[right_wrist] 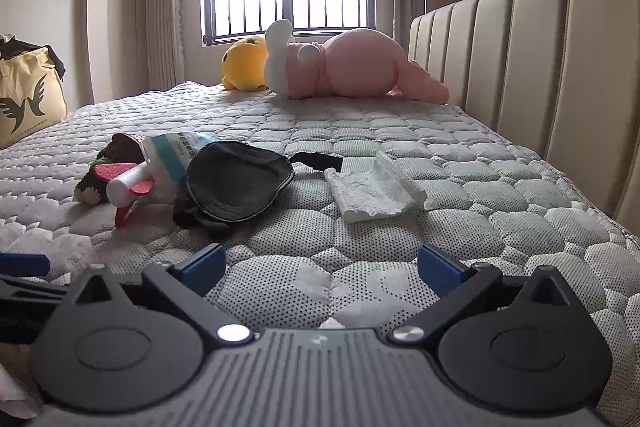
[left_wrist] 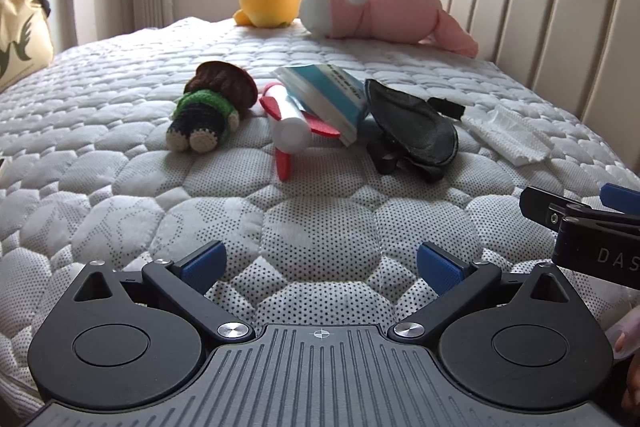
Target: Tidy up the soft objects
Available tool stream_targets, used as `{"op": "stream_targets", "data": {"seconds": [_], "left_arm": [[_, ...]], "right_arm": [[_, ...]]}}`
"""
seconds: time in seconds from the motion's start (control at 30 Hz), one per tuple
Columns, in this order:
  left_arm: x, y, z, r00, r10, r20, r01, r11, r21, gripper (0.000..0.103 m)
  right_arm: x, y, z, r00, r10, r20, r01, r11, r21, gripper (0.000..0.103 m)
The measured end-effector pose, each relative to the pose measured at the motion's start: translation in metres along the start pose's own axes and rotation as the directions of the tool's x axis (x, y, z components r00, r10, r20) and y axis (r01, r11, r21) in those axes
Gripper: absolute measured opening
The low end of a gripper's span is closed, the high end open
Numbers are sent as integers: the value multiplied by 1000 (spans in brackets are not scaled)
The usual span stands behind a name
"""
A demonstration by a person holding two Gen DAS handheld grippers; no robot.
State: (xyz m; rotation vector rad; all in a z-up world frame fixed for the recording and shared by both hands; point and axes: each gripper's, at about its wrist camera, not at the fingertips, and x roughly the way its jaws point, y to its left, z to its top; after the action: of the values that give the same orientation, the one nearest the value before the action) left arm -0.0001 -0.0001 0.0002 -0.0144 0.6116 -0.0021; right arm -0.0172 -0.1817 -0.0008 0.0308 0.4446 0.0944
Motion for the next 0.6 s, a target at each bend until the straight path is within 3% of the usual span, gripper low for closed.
{"op": "stream_targets", "data": {"seconds": [0.6], "left_arm": [[3,-2,1,1000,-11,-22,10,1000,-3,103]], "right_arm": [[2,-2,1,1000,-4,-14,4,1000,8,103]]}}
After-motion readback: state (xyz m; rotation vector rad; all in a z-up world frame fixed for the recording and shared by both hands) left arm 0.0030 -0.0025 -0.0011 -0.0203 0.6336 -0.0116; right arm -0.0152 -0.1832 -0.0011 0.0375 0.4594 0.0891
